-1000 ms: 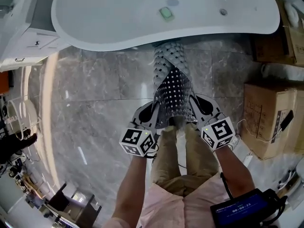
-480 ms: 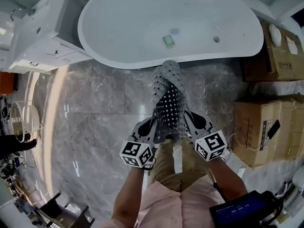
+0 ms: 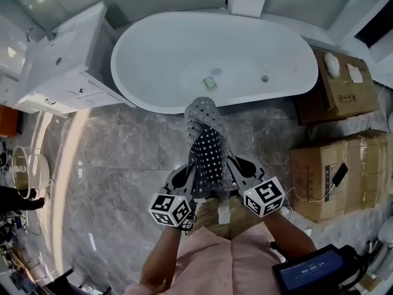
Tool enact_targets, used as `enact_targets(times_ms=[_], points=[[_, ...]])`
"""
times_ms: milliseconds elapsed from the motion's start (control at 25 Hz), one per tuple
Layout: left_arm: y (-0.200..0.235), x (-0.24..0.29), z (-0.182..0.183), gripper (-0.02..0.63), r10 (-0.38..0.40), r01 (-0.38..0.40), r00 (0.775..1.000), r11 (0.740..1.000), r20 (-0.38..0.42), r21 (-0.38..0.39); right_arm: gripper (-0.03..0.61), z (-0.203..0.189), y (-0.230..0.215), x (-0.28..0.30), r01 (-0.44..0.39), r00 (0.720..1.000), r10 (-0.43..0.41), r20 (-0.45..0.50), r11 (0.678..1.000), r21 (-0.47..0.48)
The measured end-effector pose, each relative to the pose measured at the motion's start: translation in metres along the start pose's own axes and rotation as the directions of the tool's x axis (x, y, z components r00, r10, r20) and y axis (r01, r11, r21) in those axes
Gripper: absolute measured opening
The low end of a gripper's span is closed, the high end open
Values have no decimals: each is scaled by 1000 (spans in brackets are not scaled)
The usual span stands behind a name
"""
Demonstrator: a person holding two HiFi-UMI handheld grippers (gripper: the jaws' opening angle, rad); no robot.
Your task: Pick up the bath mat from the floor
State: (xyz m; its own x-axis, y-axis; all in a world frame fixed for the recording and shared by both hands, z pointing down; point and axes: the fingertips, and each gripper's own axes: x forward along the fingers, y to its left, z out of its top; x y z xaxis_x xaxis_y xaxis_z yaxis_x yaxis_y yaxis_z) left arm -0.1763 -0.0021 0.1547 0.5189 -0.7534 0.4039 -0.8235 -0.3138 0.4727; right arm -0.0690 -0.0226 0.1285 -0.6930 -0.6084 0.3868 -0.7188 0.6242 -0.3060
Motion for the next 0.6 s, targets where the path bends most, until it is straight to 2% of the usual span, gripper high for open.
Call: enact_targets(times_ms=[240, 600], points=[[-9, -18, 32, 37, 25, -24, 998, 1000, 56, -9, 26, 33, -6, -20, 14, 999, -14, 50, 1000, -4], [-40, -49, 40, 37, 123, -129, 985, 991, 119, 44, 26, 50, -22, -88, 2, 996, 1, 86, 999, -35]])
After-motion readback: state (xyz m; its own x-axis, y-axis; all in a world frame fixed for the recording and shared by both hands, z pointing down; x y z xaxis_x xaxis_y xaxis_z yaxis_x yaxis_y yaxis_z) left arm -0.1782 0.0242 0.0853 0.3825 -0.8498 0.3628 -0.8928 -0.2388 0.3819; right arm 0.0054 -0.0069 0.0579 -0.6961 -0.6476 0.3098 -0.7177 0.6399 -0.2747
